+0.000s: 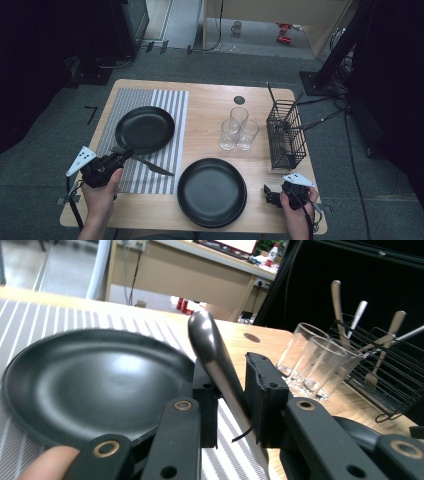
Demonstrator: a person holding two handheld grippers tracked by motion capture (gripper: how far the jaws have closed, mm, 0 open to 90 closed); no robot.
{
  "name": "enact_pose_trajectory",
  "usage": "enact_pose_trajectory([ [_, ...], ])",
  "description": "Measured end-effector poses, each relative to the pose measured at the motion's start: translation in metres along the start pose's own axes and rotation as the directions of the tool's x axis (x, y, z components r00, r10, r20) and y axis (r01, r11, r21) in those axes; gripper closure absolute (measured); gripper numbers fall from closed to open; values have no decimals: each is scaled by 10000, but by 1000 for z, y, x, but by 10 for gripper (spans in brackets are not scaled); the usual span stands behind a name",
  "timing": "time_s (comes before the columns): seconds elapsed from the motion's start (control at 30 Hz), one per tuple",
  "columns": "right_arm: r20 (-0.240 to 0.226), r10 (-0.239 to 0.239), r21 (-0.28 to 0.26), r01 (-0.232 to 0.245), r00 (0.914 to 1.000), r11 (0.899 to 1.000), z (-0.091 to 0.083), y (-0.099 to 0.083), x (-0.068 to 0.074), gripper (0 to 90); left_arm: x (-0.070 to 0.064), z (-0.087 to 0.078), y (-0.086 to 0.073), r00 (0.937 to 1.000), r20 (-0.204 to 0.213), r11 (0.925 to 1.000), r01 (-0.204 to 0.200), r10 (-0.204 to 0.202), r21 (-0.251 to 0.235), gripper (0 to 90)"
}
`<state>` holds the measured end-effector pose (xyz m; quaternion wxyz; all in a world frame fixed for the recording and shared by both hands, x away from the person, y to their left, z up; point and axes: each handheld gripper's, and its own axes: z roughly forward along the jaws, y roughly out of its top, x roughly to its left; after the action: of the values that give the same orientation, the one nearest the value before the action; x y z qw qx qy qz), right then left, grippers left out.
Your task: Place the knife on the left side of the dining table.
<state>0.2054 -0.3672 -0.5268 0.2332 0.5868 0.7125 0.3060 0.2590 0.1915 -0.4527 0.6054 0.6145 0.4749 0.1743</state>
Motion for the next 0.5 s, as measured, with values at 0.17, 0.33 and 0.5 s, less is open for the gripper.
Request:
enact_pose_trajectory([
  [0.17, -19, -15, -3, 15, 10000, 10000, 0, 0, 0, 0, 12, -2, -6, 9986, -411, 9994, 349, -346, 59, 737],
  [0.33, -31, -28, -1, 28, 10000, 10000, 0, 0, 0, 0, 22, -5, -13, 9961, -706, 9985, 532, -522, 130, 705],
  [0.5, -41, -38, -2, 38, 10000, 10000, 0, 0, 0, 0, 34, -5, -21, 9921, -910, 9958, 887, -862, 238, 674],
])
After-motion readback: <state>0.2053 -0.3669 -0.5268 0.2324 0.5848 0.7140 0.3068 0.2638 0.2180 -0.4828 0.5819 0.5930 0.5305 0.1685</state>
